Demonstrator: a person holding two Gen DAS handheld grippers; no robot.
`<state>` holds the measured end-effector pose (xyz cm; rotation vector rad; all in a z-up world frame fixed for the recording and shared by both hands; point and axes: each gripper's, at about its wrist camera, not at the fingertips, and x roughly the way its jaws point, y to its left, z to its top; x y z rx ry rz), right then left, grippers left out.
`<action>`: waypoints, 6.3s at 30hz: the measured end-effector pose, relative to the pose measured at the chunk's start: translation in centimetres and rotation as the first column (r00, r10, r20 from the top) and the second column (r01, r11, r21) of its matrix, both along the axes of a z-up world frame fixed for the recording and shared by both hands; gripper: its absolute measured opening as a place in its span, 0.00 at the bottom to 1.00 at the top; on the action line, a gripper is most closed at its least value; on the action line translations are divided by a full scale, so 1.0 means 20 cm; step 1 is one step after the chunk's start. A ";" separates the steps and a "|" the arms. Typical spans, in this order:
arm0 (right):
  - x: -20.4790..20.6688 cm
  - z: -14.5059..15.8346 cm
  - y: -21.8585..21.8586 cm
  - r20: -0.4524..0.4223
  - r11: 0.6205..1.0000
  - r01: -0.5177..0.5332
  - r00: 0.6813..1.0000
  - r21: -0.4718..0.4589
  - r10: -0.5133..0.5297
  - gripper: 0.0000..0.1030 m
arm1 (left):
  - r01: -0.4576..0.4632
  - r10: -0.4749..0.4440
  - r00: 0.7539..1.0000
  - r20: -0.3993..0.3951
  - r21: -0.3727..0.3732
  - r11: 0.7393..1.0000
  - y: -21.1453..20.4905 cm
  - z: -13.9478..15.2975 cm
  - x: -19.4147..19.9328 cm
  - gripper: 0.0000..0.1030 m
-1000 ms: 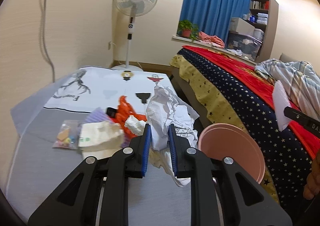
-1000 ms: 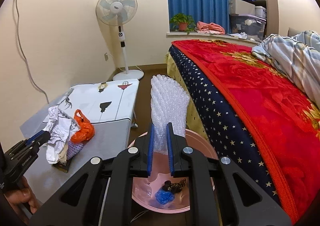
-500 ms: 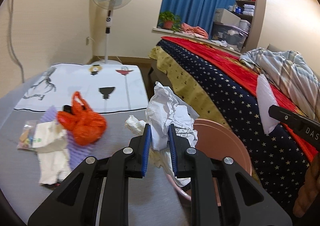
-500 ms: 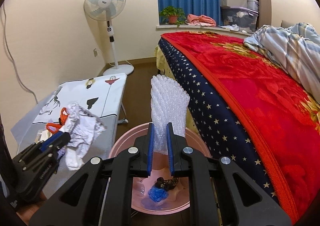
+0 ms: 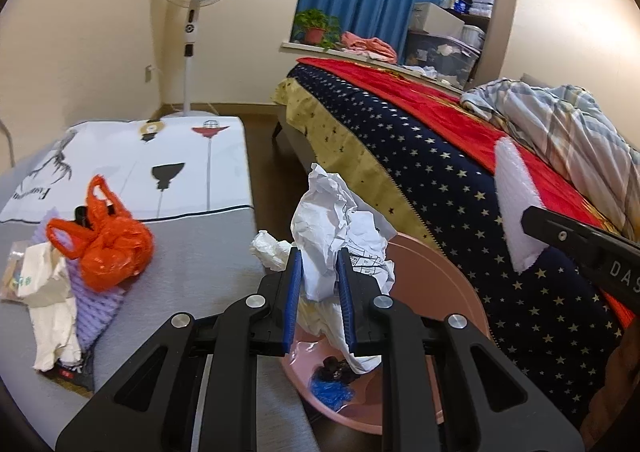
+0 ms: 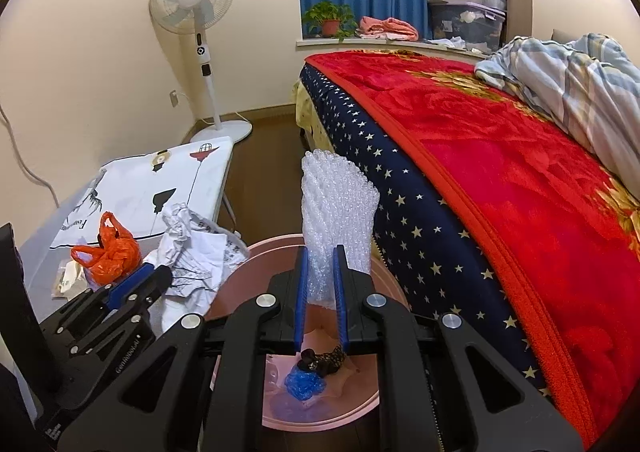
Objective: Collect trash
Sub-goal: 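Open both tools to drop the paper and bubble wrap into the bin, then grasp the white green-printed paper bag with the left tool while the right tool grasps the orange plastic bag, then carry the white paper bag and orange bag with both tools over the pink bin, then open both tools to drop the paper bag and orange bag into the bin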
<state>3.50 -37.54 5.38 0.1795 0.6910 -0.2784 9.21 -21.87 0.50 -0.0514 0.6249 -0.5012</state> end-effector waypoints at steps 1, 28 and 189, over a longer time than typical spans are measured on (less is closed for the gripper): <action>0.00 0.00 0.00 -0.002 1.000 0.007 1.000 -0.005 -0.007 0.18 | 0.019 -0.019 1.000 0.004 -0.002 1.000 -0.02 0.00 0.00 0.19; 0.05 0.05 0.44 0.153 0.979 -0.205 0.968 0.021 0.199 0.35 | -0.263 0.265 0.964 0.032 -0.054 0.963 0.78 0.06 -0.06 0.34; -0.05 0.04 -0.12 0.100 0.990 0.117 0.987 0.077 -0.124 0.42 | 0.066 -0.067 0.998 0.001 -0.133 0.989 0.02 0.06 -0.01 0.19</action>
